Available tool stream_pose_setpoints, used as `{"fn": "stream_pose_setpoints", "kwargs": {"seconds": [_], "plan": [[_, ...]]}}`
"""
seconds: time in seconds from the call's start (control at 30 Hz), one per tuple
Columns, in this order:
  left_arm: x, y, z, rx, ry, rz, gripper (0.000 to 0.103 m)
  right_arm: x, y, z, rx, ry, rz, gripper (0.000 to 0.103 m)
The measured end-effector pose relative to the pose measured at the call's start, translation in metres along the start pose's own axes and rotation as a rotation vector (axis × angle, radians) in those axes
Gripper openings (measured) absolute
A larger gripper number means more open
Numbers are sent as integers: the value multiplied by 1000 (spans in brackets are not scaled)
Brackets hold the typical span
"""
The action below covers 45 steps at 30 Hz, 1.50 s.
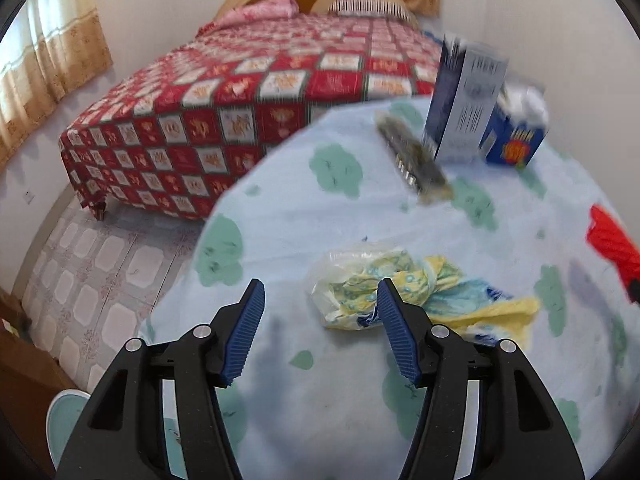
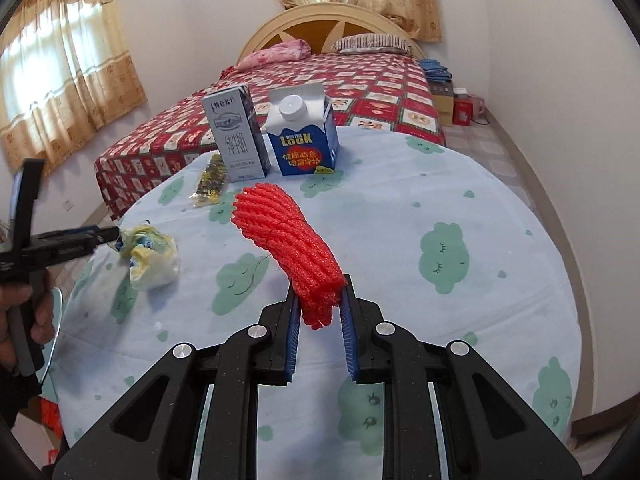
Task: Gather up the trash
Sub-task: 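Grasp the yellow-blue wrapper with the left tool while the right tool holds the red mesh, then carry the yellow wrapper with the left tool while the right tool carries the red mesh over the bin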
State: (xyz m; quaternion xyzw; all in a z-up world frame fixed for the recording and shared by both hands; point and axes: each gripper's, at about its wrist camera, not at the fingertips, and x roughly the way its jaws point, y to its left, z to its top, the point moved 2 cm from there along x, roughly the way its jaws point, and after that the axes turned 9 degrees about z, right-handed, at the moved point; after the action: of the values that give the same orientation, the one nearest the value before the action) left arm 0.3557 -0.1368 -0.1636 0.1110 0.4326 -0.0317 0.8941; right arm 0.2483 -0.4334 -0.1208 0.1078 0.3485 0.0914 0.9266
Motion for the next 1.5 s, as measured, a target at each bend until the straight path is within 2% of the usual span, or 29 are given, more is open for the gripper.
{"fn": "stream_pose_setpoints", "kwargs": {"seconds": [0.03,0.1,0.27,0.43,0.63,0.87,1.03,1.5], "plan": [[6,-3,-2,2,18,-22,48,2,-1,1,1,3,7,20],[8,-7,-5,8,32,-53,27,8,-2,1,-5,12,20,20],[9,-17,-6,42,23,-67,23,22,3,2,-8,38,45,20],[4,-14,-9,44,16,-68,12,22,13,1,-16,37,55,20],[-30,12,-16,-2,-26,-58,11,18,31,0,-34,24,72,20],[-82,64,-35,-90,-100,-3,11,19,74,-3,-81,23,134,20],[-105,97,-53,-133,-128,80,11,23,106,-6,-121,23,170,20],[-142,152,-111,-194,-140,157,10,29,177,-21,-226,31,233,20]]}}
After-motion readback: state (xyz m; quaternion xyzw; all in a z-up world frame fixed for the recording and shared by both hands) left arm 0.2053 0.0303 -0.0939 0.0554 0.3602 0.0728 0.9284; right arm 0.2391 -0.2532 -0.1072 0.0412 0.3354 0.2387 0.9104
